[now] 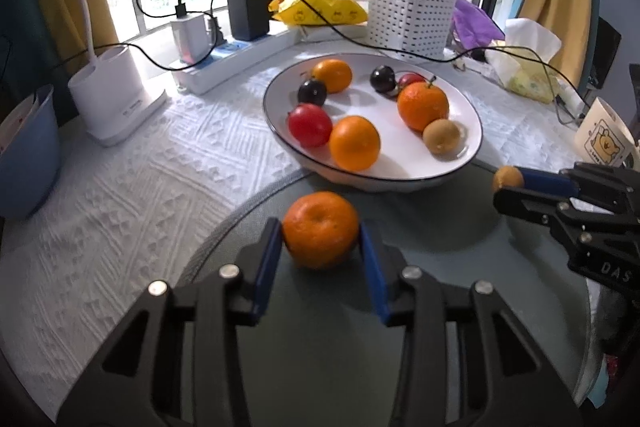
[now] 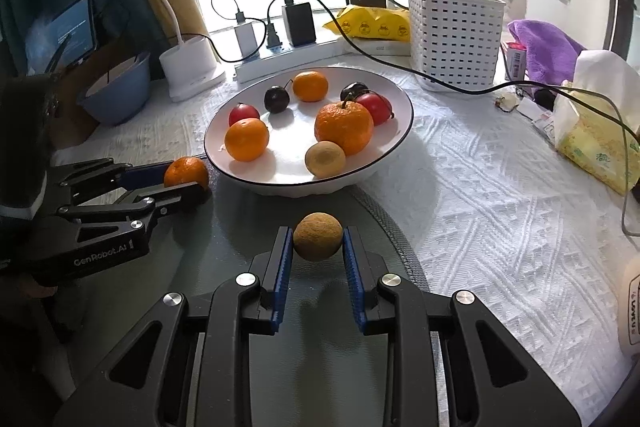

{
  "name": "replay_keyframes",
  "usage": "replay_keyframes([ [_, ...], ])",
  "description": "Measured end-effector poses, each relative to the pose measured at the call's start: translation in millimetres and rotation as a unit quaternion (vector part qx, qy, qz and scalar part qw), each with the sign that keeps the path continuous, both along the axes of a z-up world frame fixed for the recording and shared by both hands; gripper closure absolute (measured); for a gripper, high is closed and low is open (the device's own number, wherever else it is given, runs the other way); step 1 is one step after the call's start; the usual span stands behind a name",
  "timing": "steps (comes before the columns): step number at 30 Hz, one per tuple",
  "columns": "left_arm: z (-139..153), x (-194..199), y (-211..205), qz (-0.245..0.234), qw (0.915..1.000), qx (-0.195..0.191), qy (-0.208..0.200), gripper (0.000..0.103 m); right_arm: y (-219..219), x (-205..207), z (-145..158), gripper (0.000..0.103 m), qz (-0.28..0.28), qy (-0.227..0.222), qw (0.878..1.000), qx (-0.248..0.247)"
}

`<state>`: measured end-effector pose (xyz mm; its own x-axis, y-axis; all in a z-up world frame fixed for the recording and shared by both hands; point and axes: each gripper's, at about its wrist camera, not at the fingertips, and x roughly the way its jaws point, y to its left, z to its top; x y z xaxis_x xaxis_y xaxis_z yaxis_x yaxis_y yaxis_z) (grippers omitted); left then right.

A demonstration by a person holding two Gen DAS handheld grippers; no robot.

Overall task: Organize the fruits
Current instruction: 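Grasp the orange with the left gripper while the right grasps the brown kiwi, then carry the orange and kiwi onto the white plate and open both grippers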

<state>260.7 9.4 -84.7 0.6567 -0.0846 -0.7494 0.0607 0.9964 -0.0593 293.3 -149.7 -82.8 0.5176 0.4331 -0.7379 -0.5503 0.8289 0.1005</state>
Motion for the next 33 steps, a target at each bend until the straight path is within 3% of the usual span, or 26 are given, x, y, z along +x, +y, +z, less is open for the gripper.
replay_keyframes([
  [9,10.3,-20.6,0.0,0.0,0.9994,-0.033,-0.006,0.063,-1.3,-1.8,5.8,0.075,0.001,-0.007,1.0,0.007],
  [15,29.6,-26.4,-10.3,-0.012,0.9993,-0.029,-0.022,0.063,-4.0,0.4,8.7,0.075,0.003,-0.01,1.0,0.013],
  [24,42.5,-5.4,-33.3,-0.041,0.9981,-0.034,-0.032,0.063,-15.0,9.8,11.4,0.075,-0.004,-0.01,1.0,0.022],
  [28,41.9,7.1,-34.8,-0.045,0.9968,-0.062,-0.022,0.063,-20.7,17.6,16.3,0.075,-0.01,-0.015,1.0,0.024],
  [33,43.5,24.1,-35.4,-0.047,0.9962,-0.069,-0.026,0.063,-17.3,30.5,19.6,0.075,-0.01,-0.019,1.0,0.019],
])
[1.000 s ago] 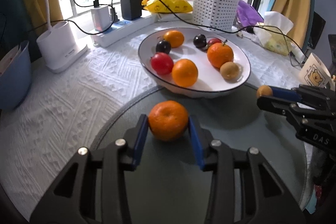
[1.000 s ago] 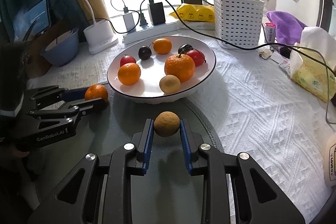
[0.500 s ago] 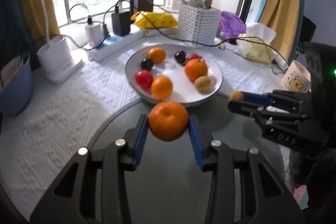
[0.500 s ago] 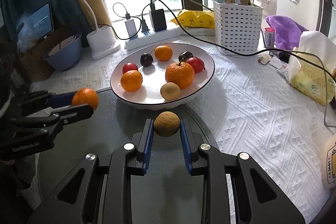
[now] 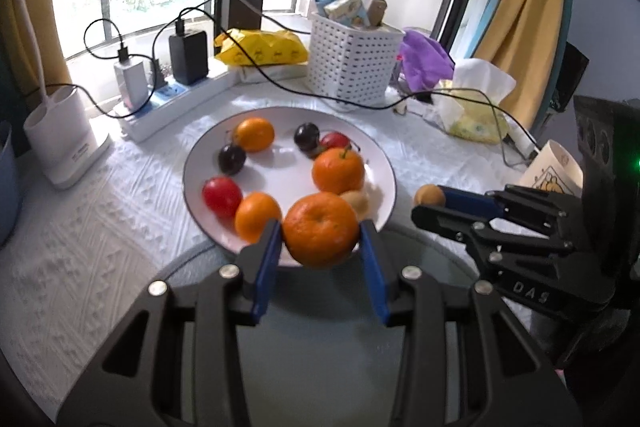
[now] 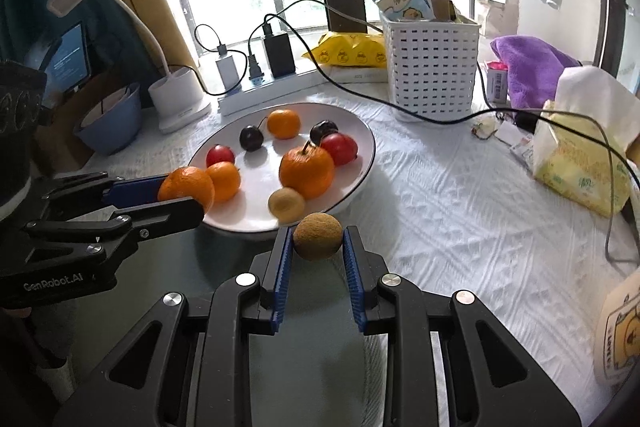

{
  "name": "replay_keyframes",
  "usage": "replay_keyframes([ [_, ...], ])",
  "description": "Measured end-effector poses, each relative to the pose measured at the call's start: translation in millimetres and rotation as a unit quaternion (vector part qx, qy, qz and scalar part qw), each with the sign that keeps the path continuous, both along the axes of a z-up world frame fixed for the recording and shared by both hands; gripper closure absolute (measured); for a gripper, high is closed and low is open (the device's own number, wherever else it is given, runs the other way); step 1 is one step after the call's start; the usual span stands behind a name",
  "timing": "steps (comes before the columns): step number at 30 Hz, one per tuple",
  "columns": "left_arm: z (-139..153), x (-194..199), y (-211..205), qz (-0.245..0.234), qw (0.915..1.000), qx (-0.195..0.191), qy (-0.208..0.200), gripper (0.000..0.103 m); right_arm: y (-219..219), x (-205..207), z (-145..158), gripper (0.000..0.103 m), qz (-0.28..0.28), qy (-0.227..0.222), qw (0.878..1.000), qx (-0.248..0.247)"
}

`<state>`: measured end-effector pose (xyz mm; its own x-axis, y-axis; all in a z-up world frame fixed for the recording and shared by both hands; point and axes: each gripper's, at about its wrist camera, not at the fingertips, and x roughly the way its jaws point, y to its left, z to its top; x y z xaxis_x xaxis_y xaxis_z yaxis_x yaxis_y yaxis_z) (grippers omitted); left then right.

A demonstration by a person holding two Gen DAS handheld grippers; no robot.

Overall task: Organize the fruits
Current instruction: 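Carry the orange and kiwi onto the white plate and open both grippers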

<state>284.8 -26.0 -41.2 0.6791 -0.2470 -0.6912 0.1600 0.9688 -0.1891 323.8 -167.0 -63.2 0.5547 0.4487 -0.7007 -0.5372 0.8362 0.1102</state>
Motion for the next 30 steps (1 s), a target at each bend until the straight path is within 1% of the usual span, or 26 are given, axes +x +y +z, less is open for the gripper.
replay_keyframes([
  [7,-0.3,20.1,-1.3,-0.01,0.9999,0.01,-0.001,0.063,2.9,16.3,4.0,0.075,-0.008,-0.007,1.0,0.008],
  [12,1.2,35.4,6.7,-0.002,0.9999,0.013,-0.007,0.063,8.2,23.9,4.9,0.075,-0.009,-0.009,1.0,0.006],
  [20,-4.9,52.1,13.2,-0.004,0.9998,0.017,-0.003,0.062,19.0,33.6,3.7,0.075,-0.006,-0.01,1.0,-0.003],
  [24,-10.8,62.8,16.8,0.0,0.9998,0.022,0.003,0.062,26.4,34.7,9.1,0.075,-0.001,-0.018,1.0,-0.002],
  [27,-15.7,68.0,19.5,-0.005,0.9998,0.015,0.013,0.062,31.8,33.5,10.3,0.075,0.003,-0.019,1.0,-0.006],
  [28,-16.6,68.0,20.7,-0.005,0.9998,0.012,0.014,0.061,33.9,33.0,9.8,0.075,0.005,-0.019,1.0,-0.009],
  [29,-16.4,67.2,22.6,-0.005,0.9999,0.007,0.013,0.057,35.1,32.5,9.5,0.075,0.007,-0.019,1.0,-0.01],
  [30,-15.2,65.5,25.8,-0.006,0.9999,-0.002,0.01,0.057,37.6,32.3,9.1,0.075,0.008,-0.018,1.0,-0.013],
])
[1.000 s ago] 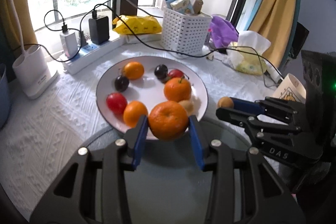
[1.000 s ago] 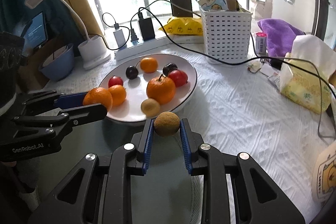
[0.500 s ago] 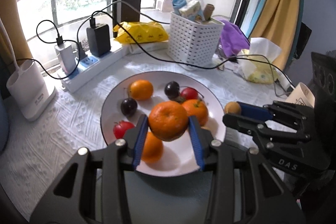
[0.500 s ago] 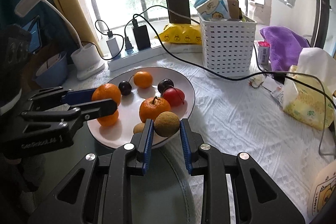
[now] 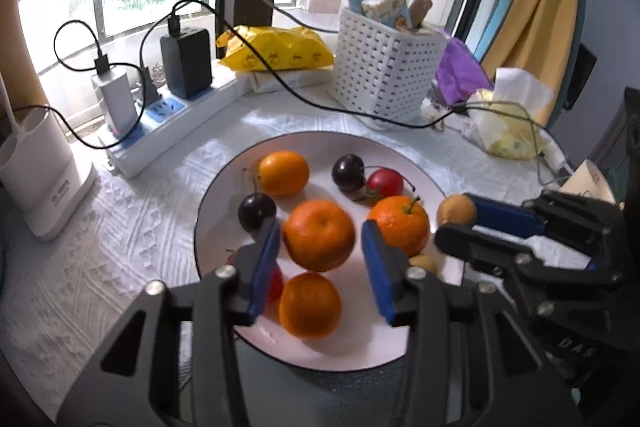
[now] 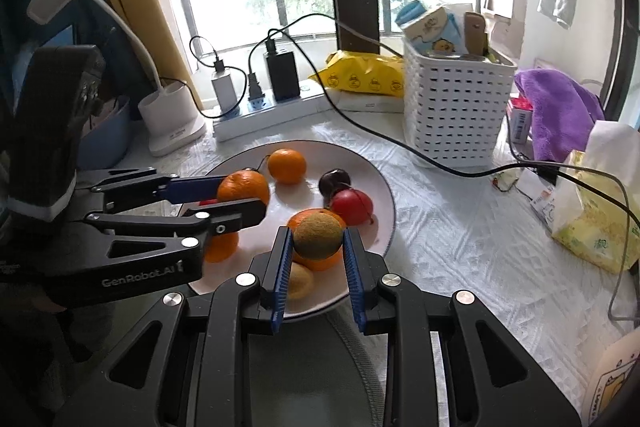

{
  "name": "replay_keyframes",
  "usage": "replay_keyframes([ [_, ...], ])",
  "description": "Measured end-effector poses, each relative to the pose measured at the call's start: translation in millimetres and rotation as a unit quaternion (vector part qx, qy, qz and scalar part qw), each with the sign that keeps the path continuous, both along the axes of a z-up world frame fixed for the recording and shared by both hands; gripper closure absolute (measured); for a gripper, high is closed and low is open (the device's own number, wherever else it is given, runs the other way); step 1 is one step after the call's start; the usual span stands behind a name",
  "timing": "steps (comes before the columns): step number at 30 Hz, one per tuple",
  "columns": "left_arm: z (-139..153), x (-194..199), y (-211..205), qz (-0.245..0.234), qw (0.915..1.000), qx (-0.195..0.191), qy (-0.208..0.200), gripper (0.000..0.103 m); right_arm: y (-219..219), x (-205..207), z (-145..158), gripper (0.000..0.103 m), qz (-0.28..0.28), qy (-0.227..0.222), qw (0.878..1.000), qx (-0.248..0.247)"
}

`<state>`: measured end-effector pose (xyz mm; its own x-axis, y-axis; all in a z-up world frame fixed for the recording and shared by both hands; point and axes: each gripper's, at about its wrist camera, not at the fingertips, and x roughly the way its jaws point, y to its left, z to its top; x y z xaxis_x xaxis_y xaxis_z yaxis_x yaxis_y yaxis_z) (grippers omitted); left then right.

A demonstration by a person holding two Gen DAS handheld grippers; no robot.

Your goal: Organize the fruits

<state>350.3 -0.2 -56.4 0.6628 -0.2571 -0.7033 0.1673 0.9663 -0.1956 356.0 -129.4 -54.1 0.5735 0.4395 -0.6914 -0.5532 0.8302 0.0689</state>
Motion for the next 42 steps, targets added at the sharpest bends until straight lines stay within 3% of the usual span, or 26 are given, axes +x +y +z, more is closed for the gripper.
replay_keyframes([
  [18,13.2,-49.0,46.2,0.049,0.9986,0.001,-0.022,0.056,36.9,-11.5,-7.8,0.075,0.021,0.011,1.0,-0.013],
  [42,31.3,-120.0,40.9,0.05,0.9974,0.012,-0.05,0.051,38.1,-62.4,16.3,0.075,0.023,-0.017,0.999,-0.015],
])
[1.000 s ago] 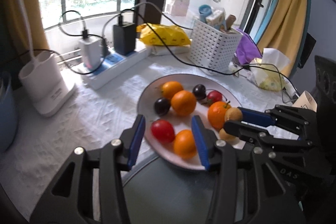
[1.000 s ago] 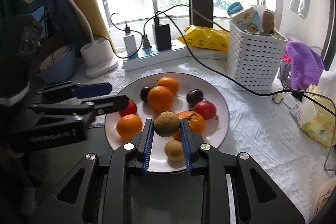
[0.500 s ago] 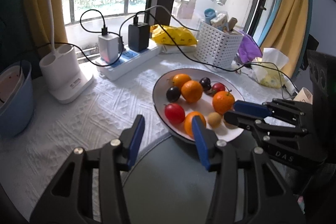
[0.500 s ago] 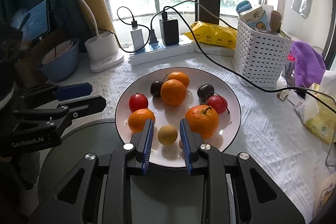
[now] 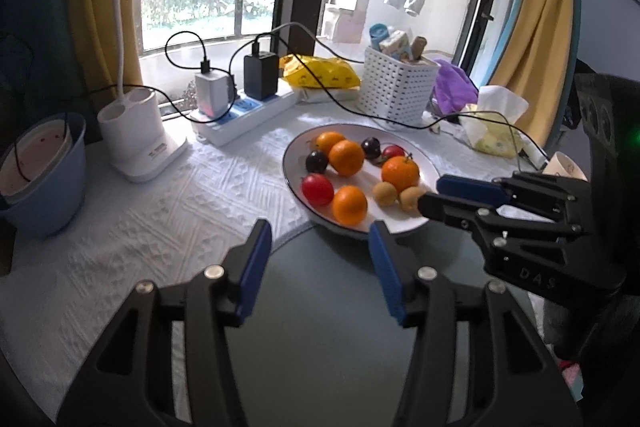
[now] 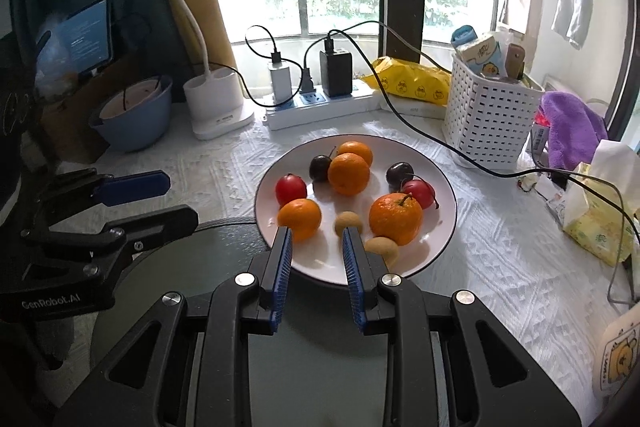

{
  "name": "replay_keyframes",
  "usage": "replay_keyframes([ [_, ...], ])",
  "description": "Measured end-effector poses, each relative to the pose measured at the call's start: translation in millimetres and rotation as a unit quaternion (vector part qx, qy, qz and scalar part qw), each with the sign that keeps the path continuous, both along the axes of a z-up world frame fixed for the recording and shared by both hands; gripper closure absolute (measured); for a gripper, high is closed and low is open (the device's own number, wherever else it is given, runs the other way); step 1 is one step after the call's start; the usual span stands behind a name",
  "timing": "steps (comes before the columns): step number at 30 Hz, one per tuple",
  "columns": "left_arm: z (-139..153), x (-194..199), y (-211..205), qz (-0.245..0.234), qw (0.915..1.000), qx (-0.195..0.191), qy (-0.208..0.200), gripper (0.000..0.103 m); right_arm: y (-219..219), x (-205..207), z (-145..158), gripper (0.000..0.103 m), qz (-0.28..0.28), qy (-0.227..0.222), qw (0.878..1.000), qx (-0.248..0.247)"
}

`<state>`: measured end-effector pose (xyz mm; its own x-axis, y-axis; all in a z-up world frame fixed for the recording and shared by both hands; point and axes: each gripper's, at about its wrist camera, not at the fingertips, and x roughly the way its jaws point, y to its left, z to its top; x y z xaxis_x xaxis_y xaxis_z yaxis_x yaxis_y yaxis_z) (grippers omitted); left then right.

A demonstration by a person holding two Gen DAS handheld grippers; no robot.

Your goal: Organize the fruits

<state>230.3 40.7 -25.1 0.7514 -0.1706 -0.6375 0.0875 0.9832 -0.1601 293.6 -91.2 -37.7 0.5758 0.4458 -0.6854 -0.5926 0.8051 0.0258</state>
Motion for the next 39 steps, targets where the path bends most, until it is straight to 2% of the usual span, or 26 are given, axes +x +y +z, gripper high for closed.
replay_keyframes([
  [4,5.0,-14.4,-0.3,0.002,1.0,-0.005,-0.007,0.049,-1.1,-13.8,4.3,0.075,0.001,-0.006,1.0,0.003],
  [6,7.9,-22.7,-1.1,0.004,0.9999,-0.005,-0.012,0.04,-2.4,-21.0,6.5,0.075,0.002,-0.009,1.0,0.005],
  [8,10.9,-30.9,-1.0,0.005,0.9998,-0.008,-0.018,0.025,-4.0,-28.5,8.3,0.075,0.002,-0.012,1.0,0.006],
  [13,18.5,-53.3,-6.3,0.005,0.9995,0.001,-0.03,0.021,-9.6,-47.6,12.9,0.075,0.003,-0.02,1.0,0.009],
  [17,24.3,-73.4,-12.4,0.008,0.999,0.008,-0.043,0.013,-16.8,-62.2,15.9,0.075,0.0,-0.026,1.0,0.012],
  [26,39.5,-111.7,-26.2,0.013,0.9971,0.023,-0.071,0.012,-34.2,-95.3,27.0,0.075,-0.009,-0.047,0.999,0.017],
  [35,66.7,-146.5,-35.5,0.025,0.992,0.039,-0.117,0.012,-50.1,-132.3,50.6,0.075,-0.016,-0.078,0.996,0.029],
  [39,76.3,-162.7,-47.0,0.013,0.99,0.045,-0.133,0.012,-54.5,-147.3,63.8,0.065,-0.016,-0.096,0.995,0.036],
])
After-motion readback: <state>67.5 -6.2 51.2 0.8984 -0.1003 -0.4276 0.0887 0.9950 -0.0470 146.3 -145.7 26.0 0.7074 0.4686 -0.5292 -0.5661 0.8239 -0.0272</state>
